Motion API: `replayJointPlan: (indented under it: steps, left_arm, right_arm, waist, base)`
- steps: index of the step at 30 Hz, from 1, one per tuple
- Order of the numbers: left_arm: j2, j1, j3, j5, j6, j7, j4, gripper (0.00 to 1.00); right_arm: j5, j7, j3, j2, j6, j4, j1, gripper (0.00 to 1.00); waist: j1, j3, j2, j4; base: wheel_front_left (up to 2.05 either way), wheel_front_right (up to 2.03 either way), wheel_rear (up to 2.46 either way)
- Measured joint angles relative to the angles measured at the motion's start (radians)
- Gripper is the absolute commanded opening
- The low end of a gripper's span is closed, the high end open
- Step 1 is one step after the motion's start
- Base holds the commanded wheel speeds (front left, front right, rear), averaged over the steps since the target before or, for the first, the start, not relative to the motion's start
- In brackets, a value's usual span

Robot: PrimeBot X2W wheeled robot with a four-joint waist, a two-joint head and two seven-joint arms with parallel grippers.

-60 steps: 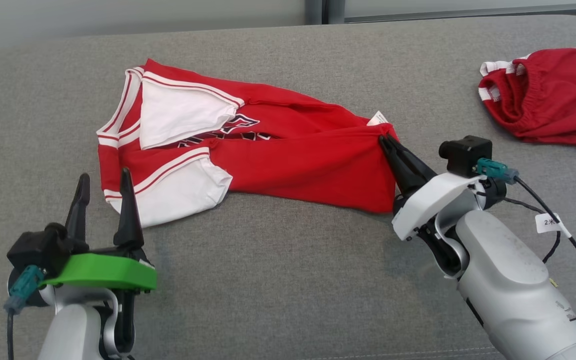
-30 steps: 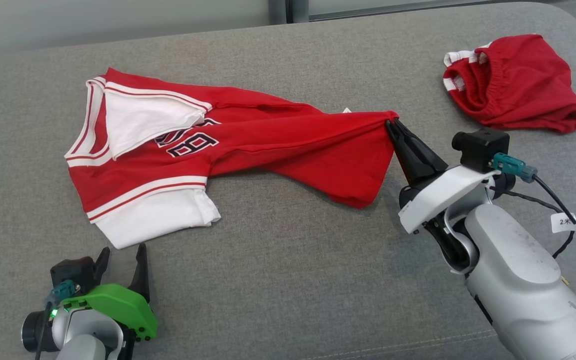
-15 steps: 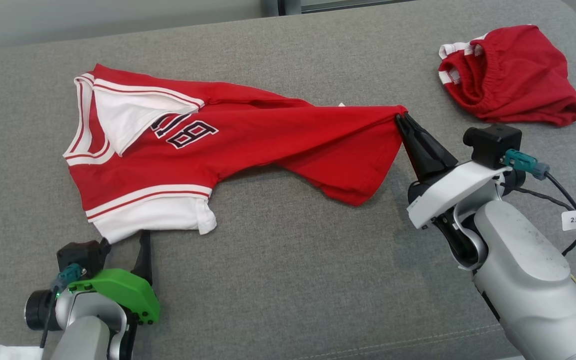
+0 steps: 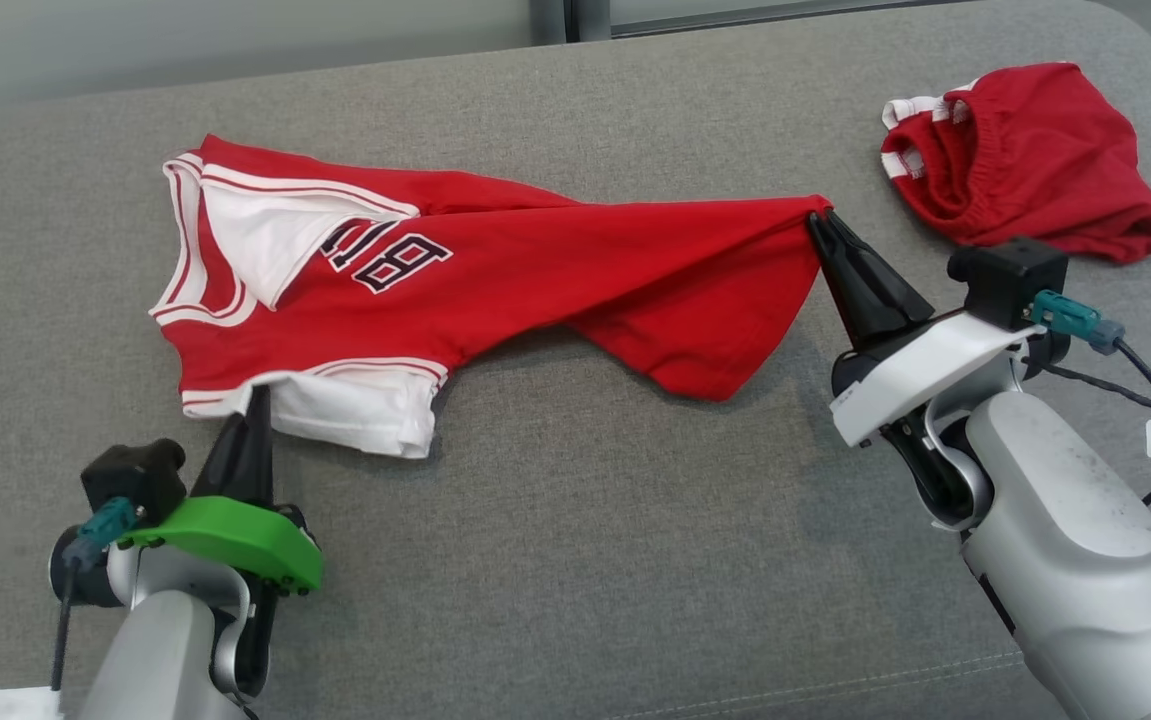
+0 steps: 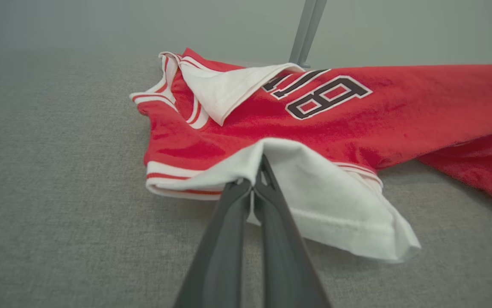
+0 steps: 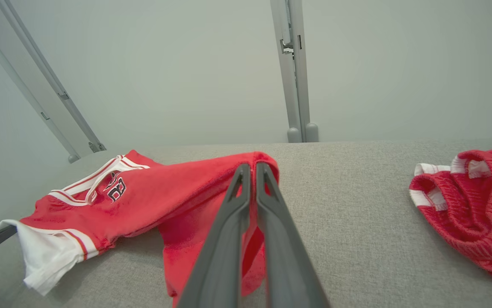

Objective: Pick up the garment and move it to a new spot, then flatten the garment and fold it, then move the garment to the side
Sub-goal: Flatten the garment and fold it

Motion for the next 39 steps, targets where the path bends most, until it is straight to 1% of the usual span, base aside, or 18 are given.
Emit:
replayJointPlan:
  steps: [5,9,16,23,27,30,31,34,36,39]
  left_arm:
    - [-0.002,-0.003,0.051,-0.027,-0.003,-0.003,-0.109,0.0]
    - [-0.003,-0.008,0.098,-0.027,-0.01,-0.002,-0.239,0.0]
    - [-0.001,-0.016,0.17,-0.02,-0.019,-0.003,-0.442,0.0]
    - [0.0,-0.017,0.233,-0.021,-0.035,-0.004,-0.656,0.0]
    - [0.006,-0.017,0.245,-0.01,-0.037,-0.008,-0.774,0.0]
    - [0.018,-0.017,0.25,0.002,-0.041,-0.011,-0.865,0.0]
    - [0.018,-0.017,0.25,0.002,-0.041,-0.011,-0.865,0.0]
    - [0.034,-0.019,0.232,0.009,-0.045,-0.012,-0.947,0.0]
    - [0.035,-0.019,0.204,-0.003,-0.048,-0.011,-0.963,0.0]
    - [0.043,-0.019,0.174,-0.018,-0.05,0.06,-0.948,0.0]
  right_arm:
    - [-0.002,-0.001,-0.027,-0.008,0.0,-0.029,0.0,0.0]
    - [-0.008,-0.002,-0.046,-0.019,-0.001,-0.064,0.001,0.0]
    - [-0.026,-0.005,-0.123,-0.019,-0.003,-0.201,0.001,0.0]
    - [-0.052,-0.008,-0.196,-0.025,-0.003,-0.356,0.006,0.0]
    - [-0.063,-0.008,-0.234,-0.027,-0.003,-0.466,0.03,0.0]
    - [-0.08,-0.009,-0.269,-0.029,-0.003,-0.573,0.034,0.0]
    - [-0.08,-0.009,-0.269,-0.029,-0.003,-0.573,0.034,0.0]
    - [-0.081,-0.01,-0.316,-0.03,-0.003,-0.673,0.036,0.0]
    - [-0.066,-0.014,-0.326,-0.031,-0.003,-0.691,0.046,0.0]
    - [-0.032,-0.009,-0.285,-0.038,-0.002,-0.637,0.101,0.0]
  waist:
    - [0.0,-0.022,0.0,0.006]
    - [0.0,-0.042,0.0,0.01]
    - [0.0,-0.083,0.0,0.007]
    - [0.0,-0.132,0.0,-0.013]
    - [0.0,-0.162,0.0,-0.03]
    - [0.0,-0.182,0.0,-0.046]
    - [0.0,-0.182,0.0,-0.046]
    - [0.0,-0.198,0.0,-0.063]
    - [0.0,-0.206,0.0,-0.072]
    - [0.0,-0.208,0.0,-0.079]
  base:
    - [0.0,0.0,0.0]
    - [0.0,0.0,0.0]
    - [0.0,0.0,0.0]
    - [0.0,0.0,0.0]
    - [0.0,0.0,0.0]
    - [0.0,0.0,0.0]
    - [0.0,0.0,0.0]
    - [0.0,0.0,0.0]
    - [0.0,0.0,0.0]
    - [0.0,0.0,0.0]
